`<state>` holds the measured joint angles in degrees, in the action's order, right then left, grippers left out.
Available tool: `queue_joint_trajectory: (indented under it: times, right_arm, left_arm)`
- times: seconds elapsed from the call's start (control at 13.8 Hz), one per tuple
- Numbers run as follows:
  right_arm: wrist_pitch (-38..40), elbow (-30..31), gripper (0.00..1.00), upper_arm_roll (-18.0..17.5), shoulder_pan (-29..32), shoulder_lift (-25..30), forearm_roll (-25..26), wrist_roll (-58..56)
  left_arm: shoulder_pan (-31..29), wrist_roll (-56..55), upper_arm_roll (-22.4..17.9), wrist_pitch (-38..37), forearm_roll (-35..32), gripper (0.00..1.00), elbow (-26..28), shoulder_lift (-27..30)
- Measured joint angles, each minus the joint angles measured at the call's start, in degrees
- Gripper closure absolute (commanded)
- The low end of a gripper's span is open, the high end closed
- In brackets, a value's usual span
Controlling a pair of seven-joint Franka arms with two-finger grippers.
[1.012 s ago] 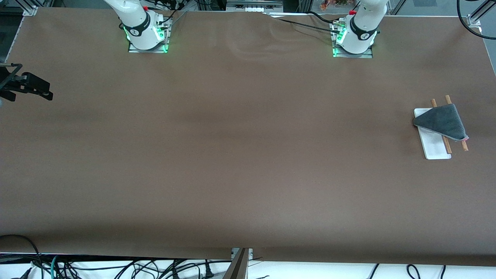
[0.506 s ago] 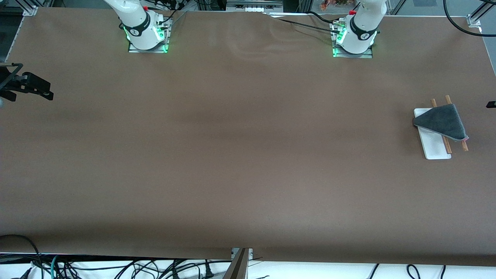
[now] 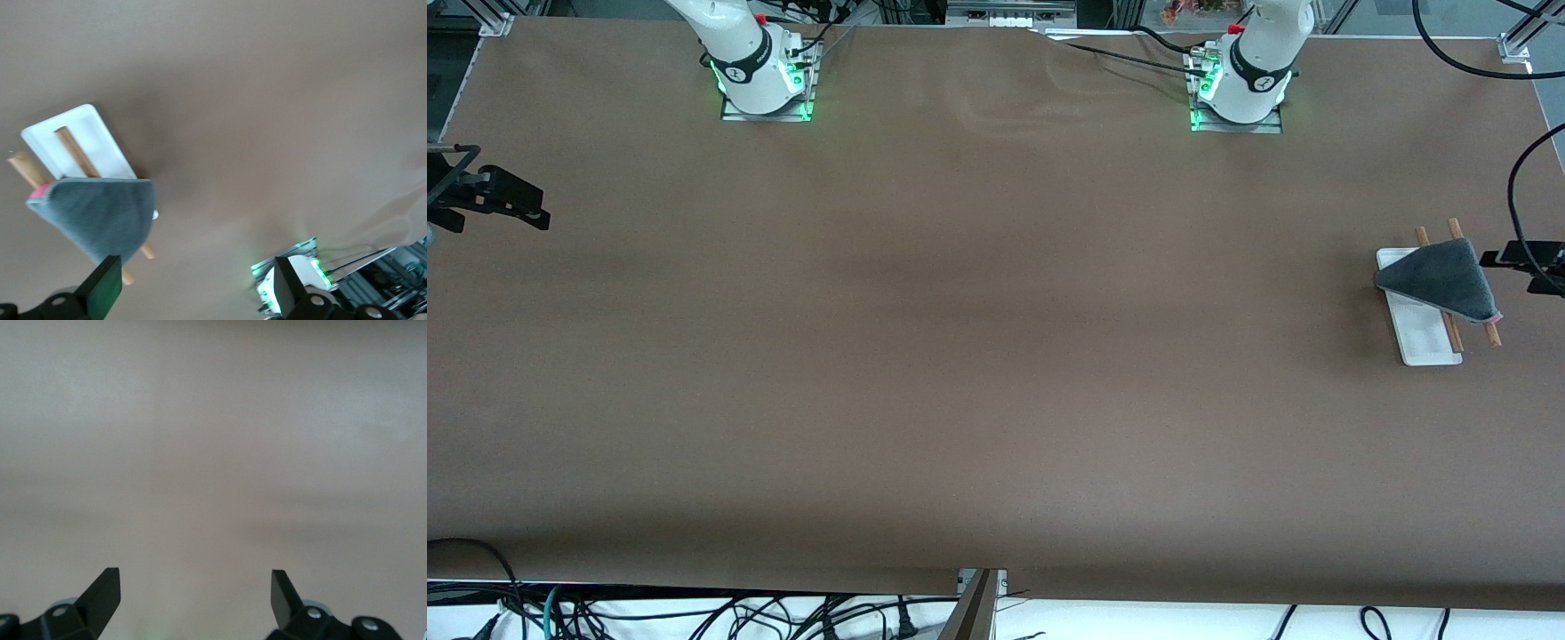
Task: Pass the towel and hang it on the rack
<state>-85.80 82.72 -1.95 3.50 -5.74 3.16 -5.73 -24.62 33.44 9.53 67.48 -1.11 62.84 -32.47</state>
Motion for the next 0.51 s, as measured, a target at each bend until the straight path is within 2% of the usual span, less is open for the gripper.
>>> queue_joint_trajectory:
  times: [0.22, 0.51]
  right_arm:
    - [0.0, 0.0, 0.0, 0.0, 0.0, 0.0, 0.0, 0.0]
    - [0.0, 0.0, 0.0, 0.0, 0.0, 0.0, 0.0, 0.0]
  left_arm:
    - [4.1, -8.2, 0.8, 1.8, 0.0, 0.0, 3.7, 3.8]
    - [8.5, -19.0, 0.3, 11.2, 0.0, 0.0, 20.1, 16.2]
